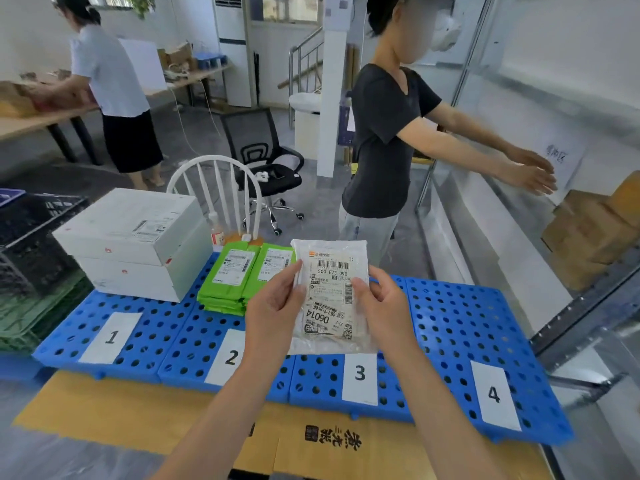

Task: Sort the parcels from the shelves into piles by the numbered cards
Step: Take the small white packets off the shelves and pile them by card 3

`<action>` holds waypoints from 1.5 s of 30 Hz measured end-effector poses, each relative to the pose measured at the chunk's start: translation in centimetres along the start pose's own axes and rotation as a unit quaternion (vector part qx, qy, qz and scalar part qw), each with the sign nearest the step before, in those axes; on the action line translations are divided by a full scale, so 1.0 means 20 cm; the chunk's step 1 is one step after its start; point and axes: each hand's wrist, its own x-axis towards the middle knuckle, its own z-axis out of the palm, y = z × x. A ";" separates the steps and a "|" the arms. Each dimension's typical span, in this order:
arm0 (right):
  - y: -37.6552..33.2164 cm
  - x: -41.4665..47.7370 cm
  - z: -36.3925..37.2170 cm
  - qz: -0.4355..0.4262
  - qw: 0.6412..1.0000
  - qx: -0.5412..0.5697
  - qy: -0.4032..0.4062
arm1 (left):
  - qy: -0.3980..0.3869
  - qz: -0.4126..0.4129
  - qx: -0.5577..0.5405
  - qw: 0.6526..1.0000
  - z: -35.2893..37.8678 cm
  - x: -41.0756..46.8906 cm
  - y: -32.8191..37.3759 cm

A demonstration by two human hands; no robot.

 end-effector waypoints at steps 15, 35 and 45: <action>0.13 0.18 -0.35 0.019 0.999 0.029 -0.031 | 0.026 -0.007 0.046 0.999 0.39 0.02 -0.06; 0.23 0.50 -0.27 0.059 0.998 -0.003 -0.015 | 0.002 -0.043 0.041 0.998 0.41 0.34 -0.22; 0.40 0.71 -0.22 0.086 0.994 -0.071 0.017 | -0.065 -0.108 0.075 0.989 0.43 0.60 -0.49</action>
